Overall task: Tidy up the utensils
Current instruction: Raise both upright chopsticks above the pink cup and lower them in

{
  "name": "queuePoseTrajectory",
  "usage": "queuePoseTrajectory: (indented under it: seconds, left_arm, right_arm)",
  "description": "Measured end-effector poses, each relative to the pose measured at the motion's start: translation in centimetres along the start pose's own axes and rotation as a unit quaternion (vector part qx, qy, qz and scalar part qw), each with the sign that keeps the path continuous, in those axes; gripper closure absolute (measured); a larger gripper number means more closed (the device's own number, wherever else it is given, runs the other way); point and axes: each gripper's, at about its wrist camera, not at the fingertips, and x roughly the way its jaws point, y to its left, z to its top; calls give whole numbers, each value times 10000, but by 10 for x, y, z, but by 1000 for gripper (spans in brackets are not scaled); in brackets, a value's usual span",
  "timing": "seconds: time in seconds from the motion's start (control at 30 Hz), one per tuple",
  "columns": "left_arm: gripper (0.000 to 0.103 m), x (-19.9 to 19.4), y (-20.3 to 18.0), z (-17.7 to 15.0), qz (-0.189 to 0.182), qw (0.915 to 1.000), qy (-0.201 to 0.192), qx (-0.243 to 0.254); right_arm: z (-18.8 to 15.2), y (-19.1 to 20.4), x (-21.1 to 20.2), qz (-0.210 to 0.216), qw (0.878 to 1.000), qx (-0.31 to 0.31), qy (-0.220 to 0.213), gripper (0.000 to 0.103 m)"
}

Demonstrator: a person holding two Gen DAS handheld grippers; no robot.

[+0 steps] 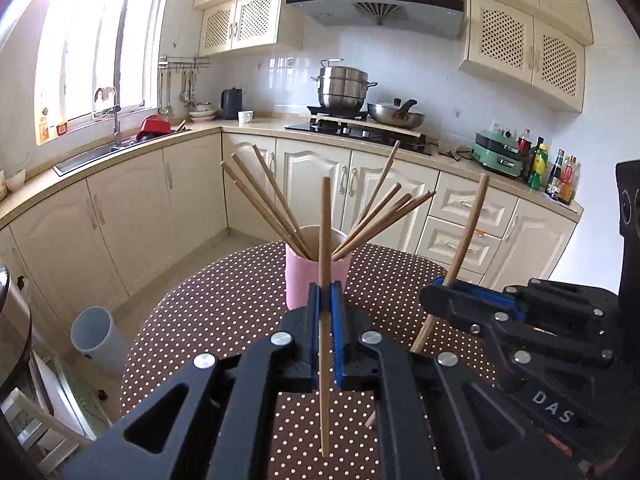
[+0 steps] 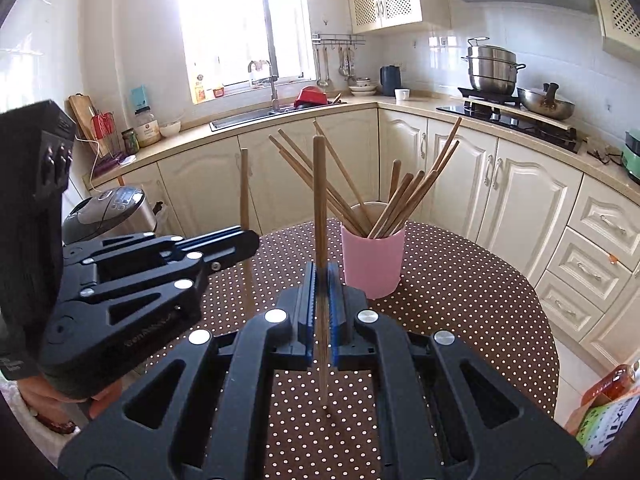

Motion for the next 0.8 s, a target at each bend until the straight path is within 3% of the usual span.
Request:
queuePoseTrajectory:
  seconds: [0.27,0.43,0.8]
  left_arm:
    - [97,9,9,17,-69,9992,-364,-152]
    - [97,13,14,41,-45,9964,-790,-301]
    - [97,23,12,91,118,9806,-1905,-449]
  right_arm:
    - [23,0,-13,-2,9993,-14,-383,97]
    - [45,3,-20,-33,9970,-53,-770,97]
    - [92,-8,-9,-283,9877,45,-1535,97]
